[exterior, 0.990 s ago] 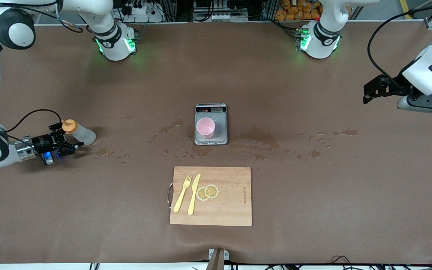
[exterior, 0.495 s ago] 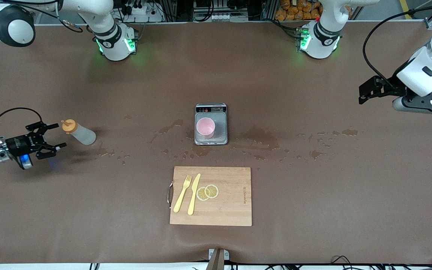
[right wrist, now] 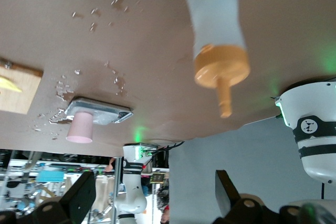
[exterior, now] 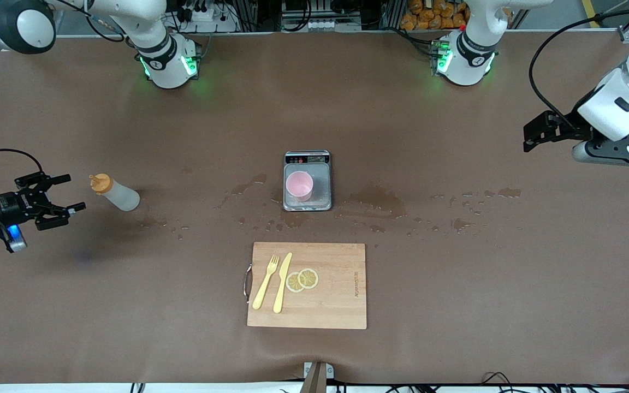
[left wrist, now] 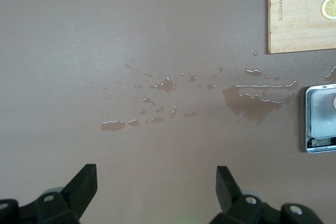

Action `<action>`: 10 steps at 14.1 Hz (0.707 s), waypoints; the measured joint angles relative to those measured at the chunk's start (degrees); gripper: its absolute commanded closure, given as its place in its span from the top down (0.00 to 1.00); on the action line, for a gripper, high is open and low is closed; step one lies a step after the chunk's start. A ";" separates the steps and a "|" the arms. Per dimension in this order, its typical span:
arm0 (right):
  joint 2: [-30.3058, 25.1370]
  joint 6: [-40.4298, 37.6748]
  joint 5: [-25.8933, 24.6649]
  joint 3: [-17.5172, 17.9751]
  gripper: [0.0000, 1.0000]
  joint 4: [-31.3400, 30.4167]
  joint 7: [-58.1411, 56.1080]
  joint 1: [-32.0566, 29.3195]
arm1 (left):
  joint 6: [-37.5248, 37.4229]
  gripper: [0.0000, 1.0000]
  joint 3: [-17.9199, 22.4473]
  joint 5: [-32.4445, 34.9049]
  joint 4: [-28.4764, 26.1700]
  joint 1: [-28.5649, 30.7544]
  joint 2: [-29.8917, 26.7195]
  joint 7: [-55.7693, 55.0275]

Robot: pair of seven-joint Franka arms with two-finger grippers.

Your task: Add sauce to pink cup with both arms

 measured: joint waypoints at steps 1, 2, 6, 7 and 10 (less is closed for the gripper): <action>-0.86 -0.18 -0.07 0.17 1.00 0.58 0.02 1.55 | 0.00 1.00 0.00 0.00 0.00 0.00 0.01 0.00; -2.02 -0.22 -0.28 0.27 1.00 0.96 0.16 3.33 | -0.02 1.00 0.00 0.00 0.00 -0.01 0.02 0.00; -7.17 -0.26 -0.92 0.38 1.00 1.42 0.89 10.42 | -0.02 1.00 0.00 0.01 -0.01 -0.01 0.04 0.00; -8.35 -0.21 -1.09 0.36 1.00 1.45 0.90 11.94 | -0.02 1.00 0.00 0.01 -0.01 -0.01 0.04 0.00; -10.75 0.49 -1.34 0.37 1.00 1.48 0.91 15.54 | -0.02 1.00 0.02 0.01 -0.01 0.02 0.05 0.00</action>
